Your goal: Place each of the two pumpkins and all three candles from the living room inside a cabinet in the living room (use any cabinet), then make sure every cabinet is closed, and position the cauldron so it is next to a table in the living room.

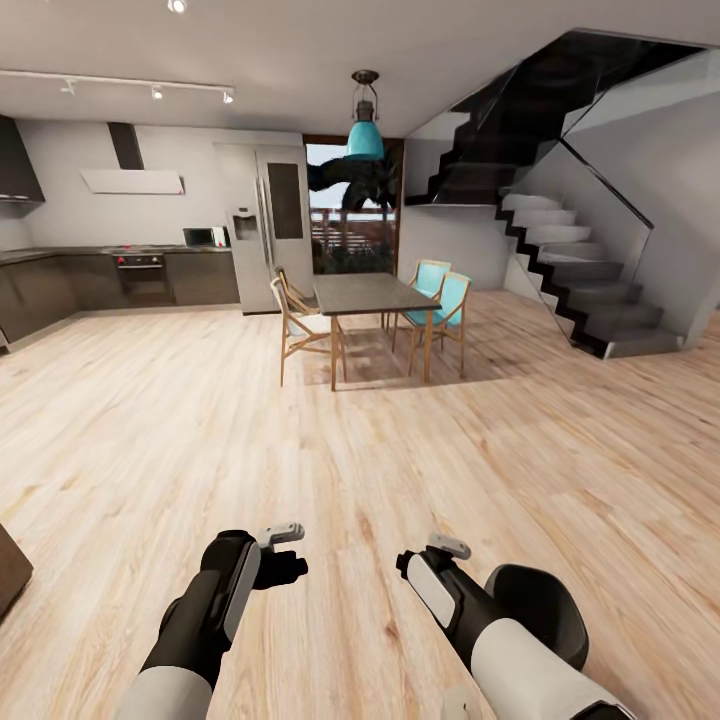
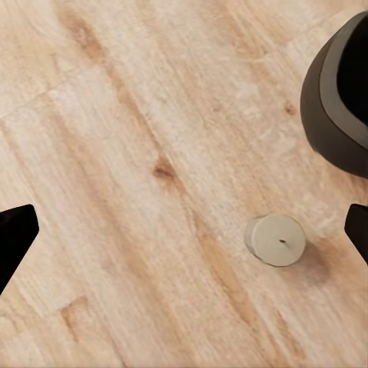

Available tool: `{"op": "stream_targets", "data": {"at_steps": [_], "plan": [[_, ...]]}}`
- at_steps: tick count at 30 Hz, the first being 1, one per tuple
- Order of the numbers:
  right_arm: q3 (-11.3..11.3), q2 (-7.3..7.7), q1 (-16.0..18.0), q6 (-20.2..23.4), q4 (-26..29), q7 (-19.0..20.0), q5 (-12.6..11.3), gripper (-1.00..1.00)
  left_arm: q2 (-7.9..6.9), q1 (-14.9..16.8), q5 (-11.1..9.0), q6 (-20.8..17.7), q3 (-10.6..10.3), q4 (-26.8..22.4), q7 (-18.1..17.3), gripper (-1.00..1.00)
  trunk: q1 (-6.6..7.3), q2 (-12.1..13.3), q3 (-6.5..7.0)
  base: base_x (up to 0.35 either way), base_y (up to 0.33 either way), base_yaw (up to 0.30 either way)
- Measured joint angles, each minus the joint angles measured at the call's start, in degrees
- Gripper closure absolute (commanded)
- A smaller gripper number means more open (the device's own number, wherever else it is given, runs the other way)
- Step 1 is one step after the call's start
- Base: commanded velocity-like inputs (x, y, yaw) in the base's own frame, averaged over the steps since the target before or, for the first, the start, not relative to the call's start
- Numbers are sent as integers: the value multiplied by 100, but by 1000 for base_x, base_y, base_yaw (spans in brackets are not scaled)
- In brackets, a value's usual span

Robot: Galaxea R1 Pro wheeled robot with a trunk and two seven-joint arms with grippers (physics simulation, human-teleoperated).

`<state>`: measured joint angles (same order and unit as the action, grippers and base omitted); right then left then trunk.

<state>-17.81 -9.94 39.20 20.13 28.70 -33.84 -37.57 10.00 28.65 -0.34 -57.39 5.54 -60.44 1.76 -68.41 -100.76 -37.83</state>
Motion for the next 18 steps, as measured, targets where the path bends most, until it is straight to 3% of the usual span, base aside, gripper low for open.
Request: {"op": "stream_targets", "data": {"at_steps": [18], "plan": [[4,0,1,-2,-14,0,5,-100,0,0,9,9,0,3,9,-100,-395,-722,-323,0,0,0]]}}
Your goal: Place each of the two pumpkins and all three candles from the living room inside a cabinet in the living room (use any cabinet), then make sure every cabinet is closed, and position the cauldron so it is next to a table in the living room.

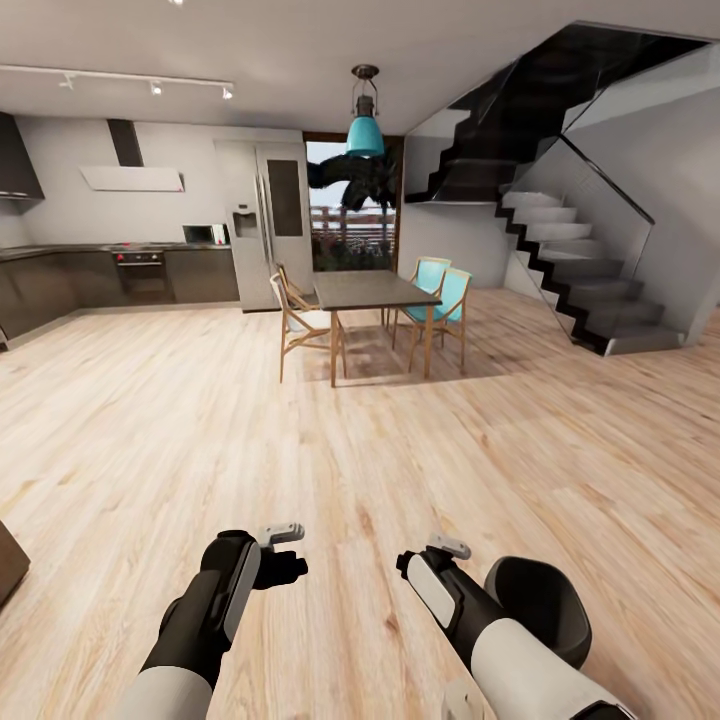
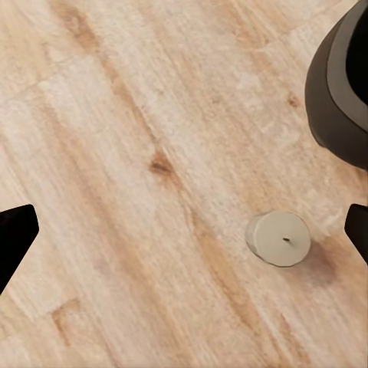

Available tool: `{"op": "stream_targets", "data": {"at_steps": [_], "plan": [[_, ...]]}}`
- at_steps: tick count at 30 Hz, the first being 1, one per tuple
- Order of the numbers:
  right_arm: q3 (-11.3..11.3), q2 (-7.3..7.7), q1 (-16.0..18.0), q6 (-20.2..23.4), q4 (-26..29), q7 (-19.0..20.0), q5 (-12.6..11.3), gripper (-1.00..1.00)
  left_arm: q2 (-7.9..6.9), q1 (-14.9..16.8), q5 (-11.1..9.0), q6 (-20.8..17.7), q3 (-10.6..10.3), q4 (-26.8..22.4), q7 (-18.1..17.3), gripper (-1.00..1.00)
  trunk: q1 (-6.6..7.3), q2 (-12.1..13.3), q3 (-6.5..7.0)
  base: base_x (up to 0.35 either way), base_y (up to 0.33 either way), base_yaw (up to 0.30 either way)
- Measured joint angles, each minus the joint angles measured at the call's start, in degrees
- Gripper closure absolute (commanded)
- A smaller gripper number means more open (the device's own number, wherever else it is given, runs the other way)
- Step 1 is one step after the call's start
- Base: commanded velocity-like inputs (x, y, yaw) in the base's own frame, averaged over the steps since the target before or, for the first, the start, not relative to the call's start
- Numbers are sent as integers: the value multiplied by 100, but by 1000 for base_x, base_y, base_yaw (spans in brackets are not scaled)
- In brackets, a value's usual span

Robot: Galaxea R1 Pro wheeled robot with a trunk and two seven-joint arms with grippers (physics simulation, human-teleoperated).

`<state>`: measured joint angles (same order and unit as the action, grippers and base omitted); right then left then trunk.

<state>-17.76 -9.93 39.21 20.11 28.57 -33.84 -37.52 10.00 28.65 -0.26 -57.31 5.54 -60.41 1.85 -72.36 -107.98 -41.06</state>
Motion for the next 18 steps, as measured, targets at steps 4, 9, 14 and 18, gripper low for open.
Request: {"op": "stream_targets", "data": {"at_steps": [4,9,14,18], "plan": [[4,0,1,-67,-22,2,-5,-100,0,0,0,0,0,-3,0,-100,-88,-160,-72,0,0,0],[2,0,5,-347,-324,16,-3,-100,0,0,0,0,0,-2,0,-100,-198,-361,-162,0,0,0],[1,10,7,-389,-403,17,-31,-100,0,0,0,0,0,-3,0,-100,-308,-561,-251,0,0,0],[16,69,7,-393,-428,18,-50,-100,0,0,0,0,0,-2,0,-100,-395,-722,-323,0,0,0]]}}
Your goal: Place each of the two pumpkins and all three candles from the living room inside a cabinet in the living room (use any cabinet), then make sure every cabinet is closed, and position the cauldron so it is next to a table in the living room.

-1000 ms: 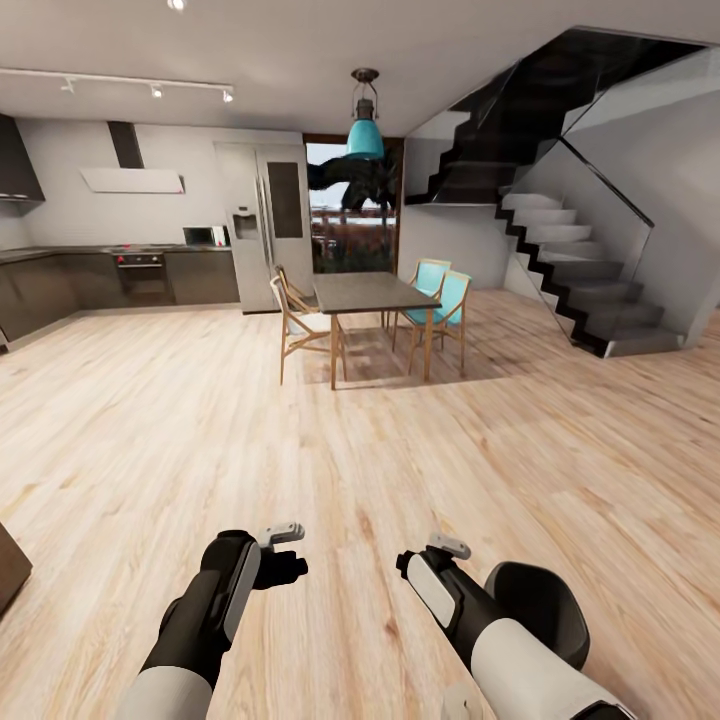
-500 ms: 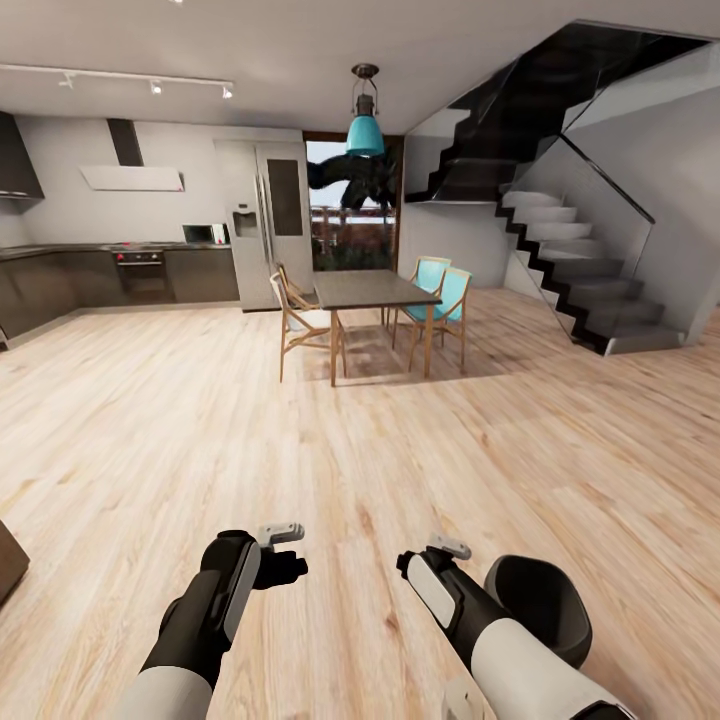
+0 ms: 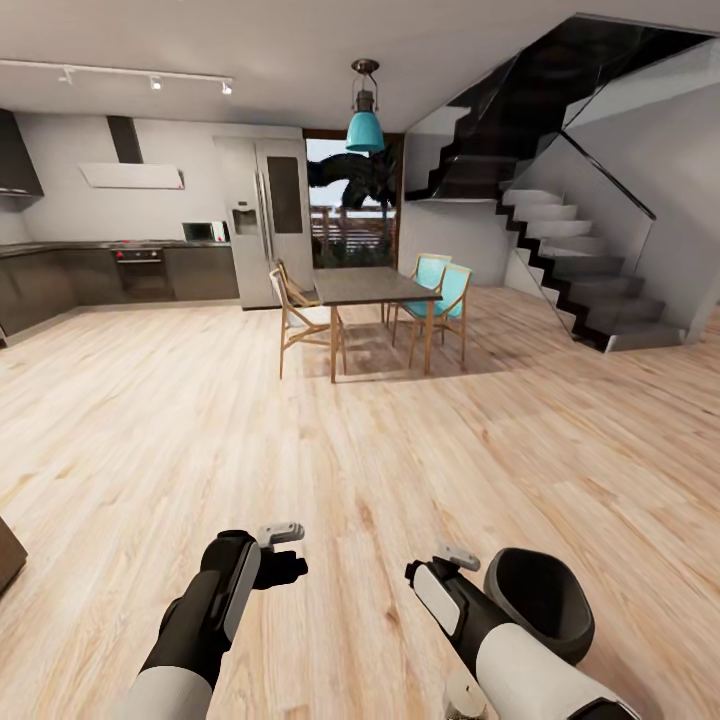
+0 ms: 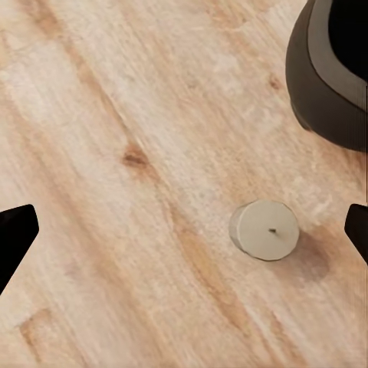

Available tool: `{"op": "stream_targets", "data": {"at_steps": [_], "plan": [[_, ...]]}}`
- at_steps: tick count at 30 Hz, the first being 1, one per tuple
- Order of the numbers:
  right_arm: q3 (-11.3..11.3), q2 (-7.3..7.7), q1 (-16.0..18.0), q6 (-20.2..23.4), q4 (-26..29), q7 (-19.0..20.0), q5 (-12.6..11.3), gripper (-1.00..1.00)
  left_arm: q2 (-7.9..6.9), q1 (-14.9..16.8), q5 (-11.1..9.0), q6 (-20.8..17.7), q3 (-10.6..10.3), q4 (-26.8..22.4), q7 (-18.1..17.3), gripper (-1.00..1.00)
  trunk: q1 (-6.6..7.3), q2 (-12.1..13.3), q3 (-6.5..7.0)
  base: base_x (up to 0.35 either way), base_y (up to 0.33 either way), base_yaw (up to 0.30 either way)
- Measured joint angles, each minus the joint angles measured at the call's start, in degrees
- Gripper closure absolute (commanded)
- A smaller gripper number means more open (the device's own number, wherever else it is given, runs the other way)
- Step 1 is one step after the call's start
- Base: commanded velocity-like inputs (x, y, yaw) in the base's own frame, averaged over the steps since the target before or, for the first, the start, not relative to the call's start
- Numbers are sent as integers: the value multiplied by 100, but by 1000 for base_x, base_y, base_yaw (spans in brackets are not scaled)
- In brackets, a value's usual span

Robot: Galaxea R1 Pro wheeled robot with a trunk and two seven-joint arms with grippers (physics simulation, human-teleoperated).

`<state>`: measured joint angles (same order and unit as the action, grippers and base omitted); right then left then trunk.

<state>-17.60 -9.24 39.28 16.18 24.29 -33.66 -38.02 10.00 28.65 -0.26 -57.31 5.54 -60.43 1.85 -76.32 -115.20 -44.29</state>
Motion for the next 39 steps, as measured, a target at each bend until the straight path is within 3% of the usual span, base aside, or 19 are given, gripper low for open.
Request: {"op": "stream_targets", "data": {"at_steps": [8,14,17,30,35,39], "plan": [[23,147,0,-19,-12,81,-10,-100,0,0,0,0,0,-1,0,-100,-176,-321,-144,0,0,0],[45,600,0,-215,-105,1200,-10,-100,0,0,6,0,0,1,0,-100,-308,-561,-251,0,0,0],[83,754,2,-175,-247,1409,-12,-100,0,0,6,0,0,2,0,-100,-373,-682,-305,0,0,0],[114,847,17,-159,-310,1466,-12,-100,0,0,-1,8,26,-14,15,-100,-659,-1203,-539,0,0,0],[448,970,17,-144,-350,1468,-12,-100,0,0,-8,-7,26,-31,5,-100,-769,-1404,-628,-1,0,0],[549,983,18,-93,-390,1468,-8,-100,0,0,-9,-8,26,-52,1,-100,-857,-1564,-700,-102,0,0]]}}
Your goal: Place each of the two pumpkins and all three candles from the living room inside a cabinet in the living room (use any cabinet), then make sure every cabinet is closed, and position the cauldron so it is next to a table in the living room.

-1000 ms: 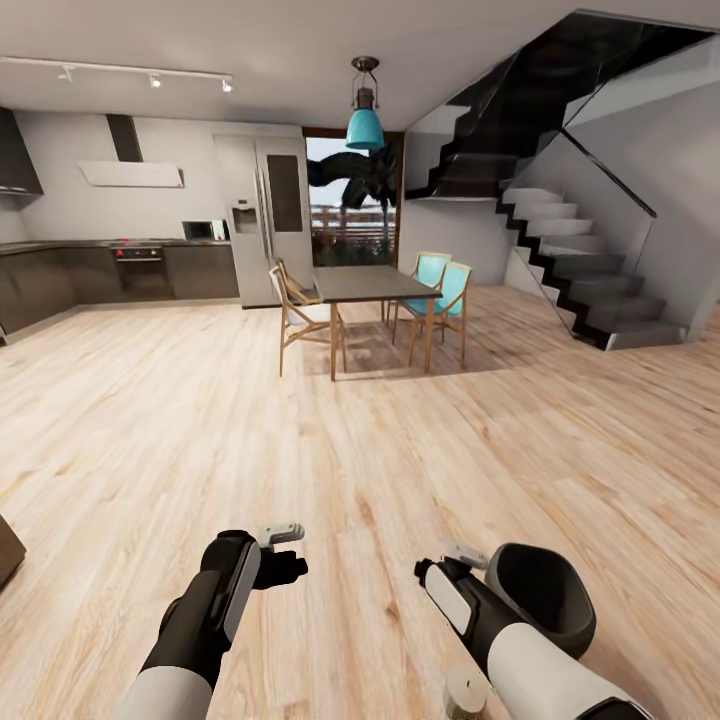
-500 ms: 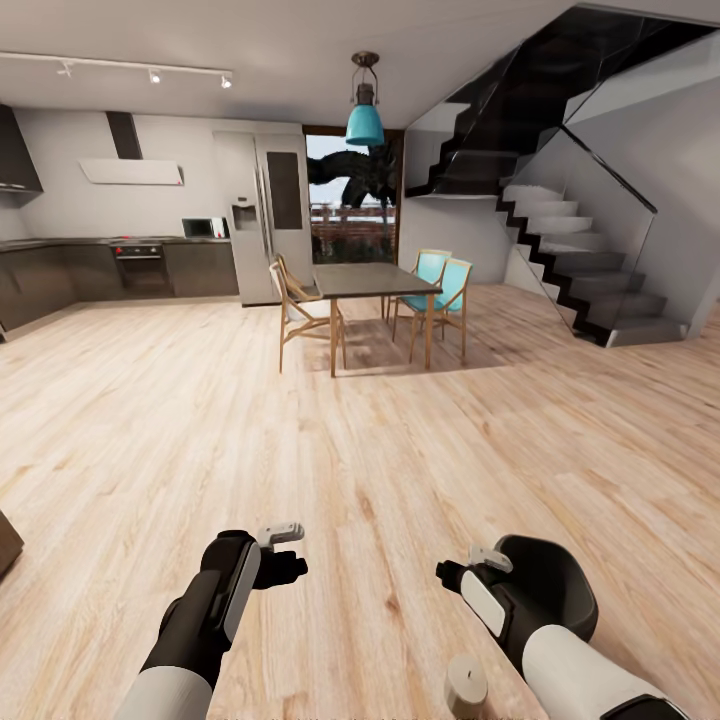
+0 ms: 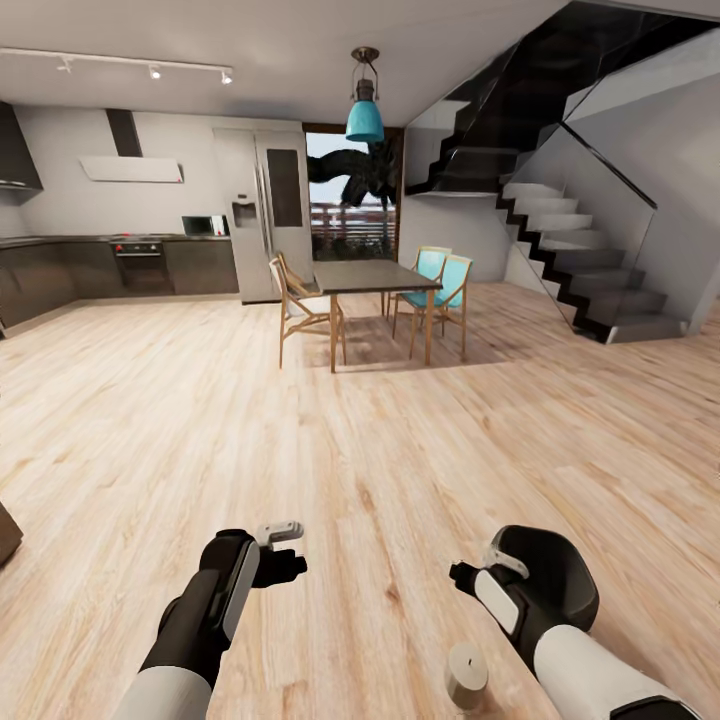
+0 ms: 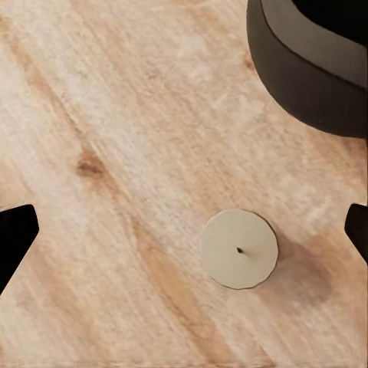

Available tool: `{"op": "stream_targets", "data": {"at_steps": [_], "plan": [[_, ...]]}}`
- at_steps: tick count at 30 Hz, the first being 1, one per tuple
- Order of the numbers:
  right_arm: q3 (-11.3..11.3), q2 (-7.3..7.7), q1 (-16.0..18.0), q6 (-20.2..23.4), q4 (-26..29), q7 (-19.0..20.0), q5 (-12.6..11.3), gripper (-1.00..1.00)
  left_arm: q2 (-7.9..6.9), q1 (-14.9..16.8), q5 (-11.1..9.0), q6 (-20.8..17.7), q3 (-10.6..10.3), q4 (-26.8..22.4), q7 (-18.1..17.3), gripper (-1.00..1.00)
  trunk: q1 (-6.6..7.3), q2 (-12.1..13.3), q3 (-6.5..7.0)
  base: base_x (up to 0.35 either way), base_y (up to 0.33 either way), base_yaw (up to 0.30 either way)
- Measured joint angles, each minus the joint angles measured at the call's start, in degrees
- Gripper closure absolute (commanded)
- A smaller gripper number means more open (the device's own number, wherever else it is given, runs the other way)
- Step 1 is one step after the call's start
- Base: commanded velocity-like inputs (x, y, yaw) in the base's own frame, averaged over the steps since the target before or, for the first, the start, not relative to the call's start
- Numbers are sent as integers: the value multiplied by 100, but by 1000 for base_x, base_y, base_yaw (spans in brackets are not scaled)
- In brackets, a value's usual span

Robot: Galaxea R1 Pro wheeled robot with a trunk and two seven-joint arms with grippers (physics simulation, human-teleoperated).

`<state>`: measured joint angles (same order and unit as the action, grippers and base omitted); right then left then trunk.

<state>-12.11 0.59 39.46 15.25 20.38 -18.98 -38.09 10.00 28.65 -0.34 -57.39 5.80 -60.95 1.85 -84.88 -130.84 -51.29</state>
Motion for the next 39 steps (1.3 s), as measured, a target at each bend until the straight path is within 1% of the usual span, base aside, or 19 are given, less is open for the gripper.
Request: {"op": "stream_targets", "data": {"at_steps": [4,10,16,19,20,23,30,34,39], "plan": [[21,2,0,62,-7,0,1,-100,0,0,0,0,0,-4,-1,-100,-88,-160,-72,-191,0,0],[25,3,0,74,-8,-3,3,-100,0,0,0,0,-3,-4,-1,-100,-220,-401,-180,-30,0,0],[25,17,39,69,-39,-2,2,-100,0,0,-9,0,-3,-6,-3,-100,-220,-403,-180,-1,0,0],[42,109,92,54,-162,0,-1,-100,0,0,-10,0,-1,-20,-7,-100,-220,-403,-180,0,0,0],[79,165,103,52,-201,0,0,-100,0,0,-10,-2,0,-25,-12,-100,-220,-403,-180,0,0,0],[136,214,112,49,-232,0,-4,-100,0,0,-10,-1,-2,-30,-24,-100,-220,-403,-180,0,0,0],[156,222,114,56,-237,0,-5,-100,0,0,-10,31,0,-31,-43,-100,-220,-403,-180,182,0,0],[157,209,114,64,-234,0,-4,-100,0,0,-10,34,0,-31,-45,-100,-220,-403,-180,53,0,0],[157,185,114,61,-225,0,1,-100,0,0,-9,35,1,-31,-45,-100,-329,-602,-269,7,0,0]]}}
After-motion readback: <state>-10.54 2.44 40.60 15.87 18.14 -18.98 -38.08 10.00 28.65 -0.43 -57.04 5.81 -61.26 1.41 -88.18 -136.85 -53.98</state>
